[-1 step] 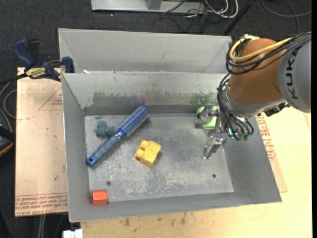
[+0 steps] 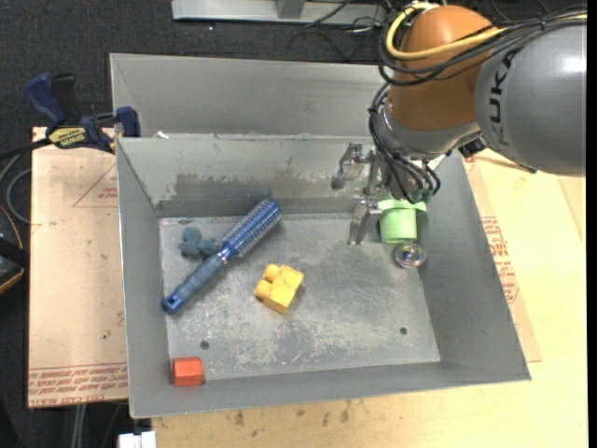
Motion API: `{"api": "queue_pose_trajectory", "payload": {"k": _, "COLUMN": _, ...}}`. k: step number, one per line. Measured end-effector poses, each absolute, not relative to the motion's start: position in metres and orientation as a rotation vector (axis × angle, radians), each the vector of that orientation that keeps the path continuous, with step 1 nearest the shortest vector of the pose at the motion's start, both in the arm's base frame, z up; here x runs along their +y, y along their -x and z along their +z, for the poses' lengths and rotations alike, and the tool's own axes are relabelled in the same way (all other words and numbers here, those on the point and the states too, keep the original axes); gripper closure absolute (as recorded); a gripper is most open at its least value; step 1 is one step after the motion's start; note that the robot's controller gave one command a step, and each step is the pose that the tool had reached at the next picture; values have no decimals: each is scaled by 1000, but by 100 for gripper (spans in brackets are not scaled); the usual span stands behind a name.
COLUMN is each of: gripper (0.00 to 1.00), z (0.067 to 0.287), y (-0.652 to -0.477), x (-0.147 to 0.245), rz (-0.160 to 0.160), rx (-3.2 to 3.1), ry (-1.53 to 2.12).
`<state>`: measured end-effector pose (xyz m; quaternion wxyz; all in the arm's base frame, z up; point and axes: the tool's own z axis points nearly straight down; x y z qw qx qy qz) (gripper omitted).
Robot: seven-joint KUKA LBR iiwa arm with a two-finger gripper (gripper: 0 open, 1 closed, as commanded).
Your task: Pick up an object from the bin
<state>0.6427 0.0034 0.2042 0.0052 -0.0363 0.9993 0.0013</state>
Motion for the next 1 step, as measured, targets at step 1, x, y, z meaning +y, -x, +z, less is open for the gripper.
{"api": "queue_pose_trajectory", "payload": {"k": 1, "gripper": 0, "z": 158, "y": -583, "x": 43, "rz": 5, "rx": 3019, "ry": 877}}
